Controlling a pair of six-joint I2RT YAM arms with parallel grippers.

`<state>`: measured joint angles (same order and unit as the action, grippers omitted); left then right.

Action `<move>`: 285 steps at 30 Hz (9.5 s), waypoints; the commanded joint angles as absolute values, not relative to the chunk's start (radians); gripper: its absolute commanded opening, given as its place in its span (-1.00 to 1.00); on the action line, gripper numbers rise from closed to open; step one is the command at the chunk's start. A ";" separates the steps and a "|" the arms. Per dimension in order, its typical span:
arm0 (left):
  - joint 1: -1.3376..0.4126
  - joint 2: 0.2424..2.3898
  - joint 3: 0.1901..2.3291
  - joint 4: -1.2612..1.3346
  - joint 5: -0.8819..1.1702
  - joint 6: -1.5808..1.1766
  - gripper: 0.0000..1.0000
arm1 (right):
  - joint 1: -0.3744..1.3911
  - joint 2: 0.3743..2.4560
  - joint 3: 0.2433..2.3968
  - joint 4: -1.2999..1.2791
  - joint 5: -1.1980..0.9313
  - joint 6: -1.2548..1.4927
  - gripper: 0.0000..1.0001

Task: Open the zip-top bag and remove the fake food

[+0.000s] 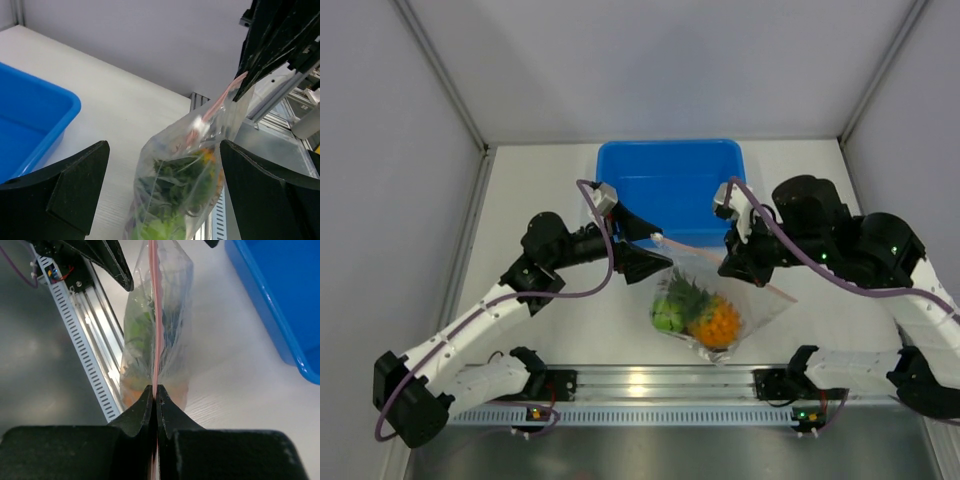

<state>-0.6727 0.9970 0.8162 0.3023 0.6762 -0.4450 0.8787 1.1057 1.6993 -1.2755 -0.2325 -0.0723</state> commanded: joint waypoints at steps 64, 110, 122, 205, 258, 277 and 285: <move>-0.790 0.980 0.851 0.551 0.847 -0.440 -1.00 | 0.994 0.988 1.542 -0.635 -0.313 -0.071 -0.15; -0.790 0.954 0.822 0.551 0.589 -0.460 -1.00 | 0.996 0.976 1.358 -0.594 -0.259 -0.043 -0.95; -0.787 0.919 0.759 0.520 0.256 -0.460 -1.00 | 0.996 0.839 1.278 -0.686 -0.134 -0.060 -0.91; -0.779 0.819 0.678 0.442 0.376 -0.414 -1.00 | 0.994 0.974 1.284 -0.778 -0.069 -0.058 -0.96; -1.187 1.308 1.198 -0.380 -0.457 -0.882 0.45 | 1.095 1.210 1.523 -0.876 0.660 0.466 -1.00; -1.177 1.155 1.039 -0.472 -0.589 -0.922 -1.00 | 1.104 1.150 1.387 -1.017 0.931 0.492 -1.00; -1.172 0.954 0.895 -0.630 -0.635 -0.977 -1.00 | 1.104 1.160 1.393 -1.210 0.985 0.552 -1.00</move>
<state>-1.1797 1.0233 0.9508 -0.5011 -0.5625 -0.9478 1.0981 1.1690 1.3857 -1.0737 0.8822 0.5179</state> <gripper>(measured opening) 0.024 0.009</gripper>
